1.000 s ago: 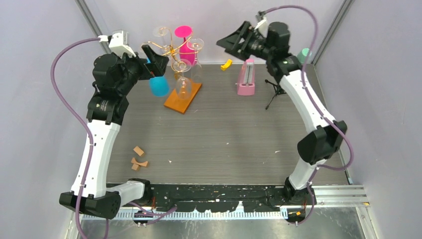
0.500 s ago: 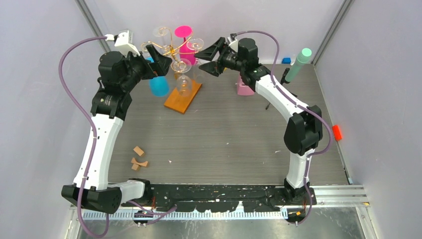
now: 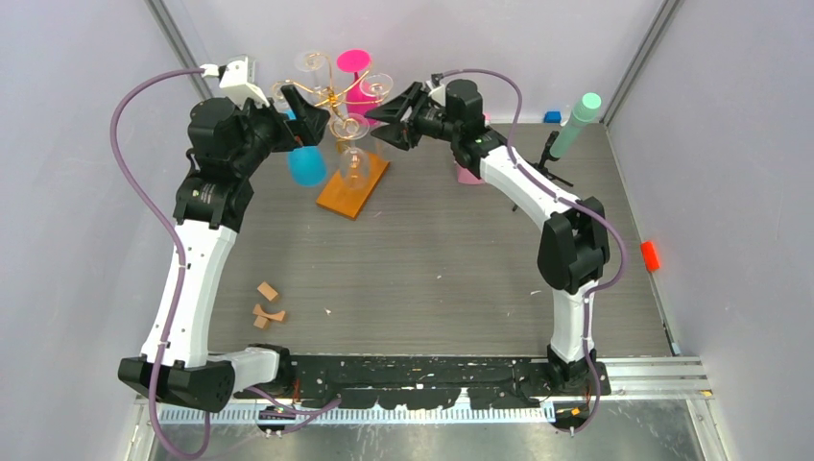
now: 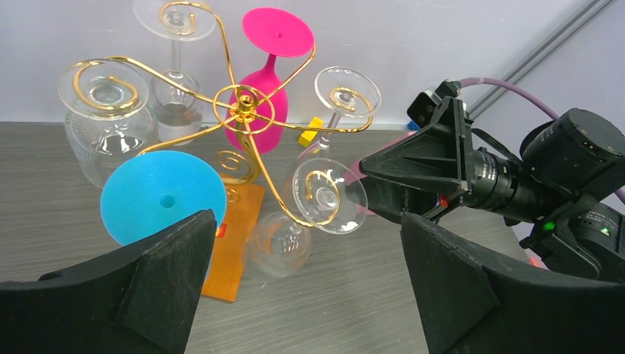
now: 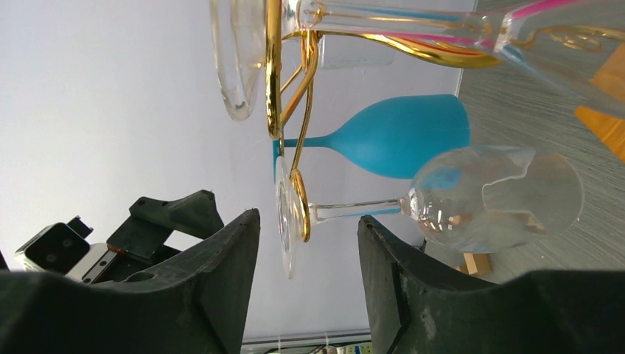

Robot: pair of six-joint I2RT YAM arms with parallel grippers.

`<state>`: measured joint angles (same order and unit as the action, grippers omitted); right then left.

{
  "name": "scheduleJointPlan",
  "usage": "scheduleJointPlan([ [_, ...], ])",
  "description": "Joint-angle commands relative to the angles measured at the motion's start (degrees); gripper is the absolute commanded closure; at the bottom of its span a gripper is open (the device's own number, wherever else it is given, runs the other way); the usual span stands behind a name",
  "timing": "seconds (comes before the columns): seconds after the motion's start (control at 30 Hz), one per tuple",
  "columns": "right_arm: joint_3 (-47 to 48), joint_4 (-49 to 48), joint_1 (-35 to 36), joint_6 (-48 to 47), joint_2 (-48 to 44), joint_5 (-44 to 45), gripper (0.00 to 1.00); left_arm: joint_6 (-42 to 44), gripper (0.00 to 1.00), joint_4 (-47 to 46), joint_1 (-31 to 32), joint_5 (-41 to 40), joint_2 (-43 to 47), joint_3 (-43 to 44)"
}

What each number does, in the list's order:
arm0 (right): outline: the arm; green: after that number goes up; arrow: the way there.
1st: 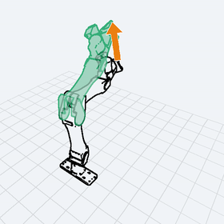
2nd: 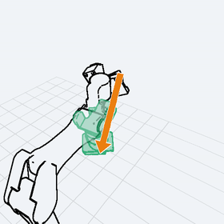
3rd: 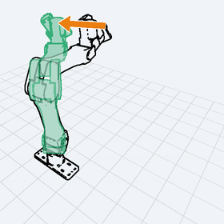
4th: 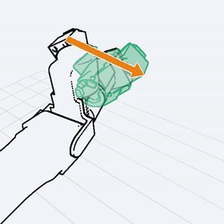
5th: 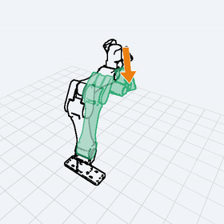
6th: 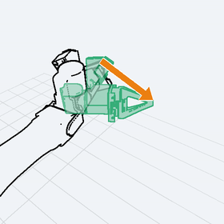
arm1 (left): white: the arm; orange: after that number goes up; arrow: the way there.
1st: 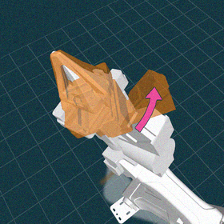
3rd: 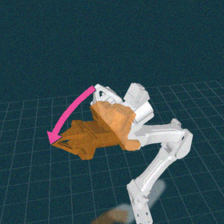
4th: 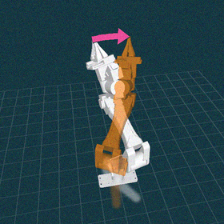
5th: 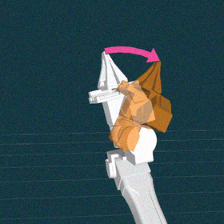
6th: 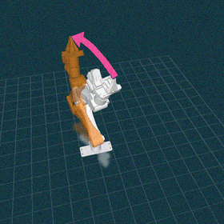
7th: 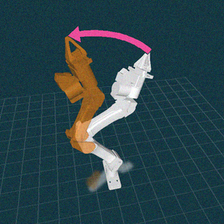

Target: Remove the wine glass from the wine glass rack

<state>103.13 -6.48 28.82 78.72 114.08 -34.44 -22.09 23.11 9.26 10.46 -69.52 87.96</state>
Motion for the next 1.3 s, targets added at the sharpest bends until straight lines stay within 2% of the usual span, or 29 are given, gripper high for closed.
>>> scheduleJointPlan([
  [0.0,4.23,-0.75,1.54,0.53,0.54,-1.79,0.46,0.79,0.0,-0.44,-0.12,-1.48,0.86,2.21],
  [0.3,4.67,-1.53,2.32,1.82,1.15,-1.63,0.62,-0.68,0.0,-0.97,-0.12,-1.83,1.71,0.26],
  [0.43,4.72,-0.25,2.42,1.25,0.87,-0.94,0.78,-0.63,0.0,-1.0,-0.11,-2.48,2.33,-0.41],
  [0.7,5.71,3.08,2.56,-1.8,0.02,1.14,0.99,-0.16,0.0,-0.28,-0.11,-3.36,2.85,-0.42],
  [1.27,9.23,6.04,5.21,-7.93,-2.33,0.57,1.0,0.03,0.0,0.68,-0.07,-6.42,3.27,-0.75],
])
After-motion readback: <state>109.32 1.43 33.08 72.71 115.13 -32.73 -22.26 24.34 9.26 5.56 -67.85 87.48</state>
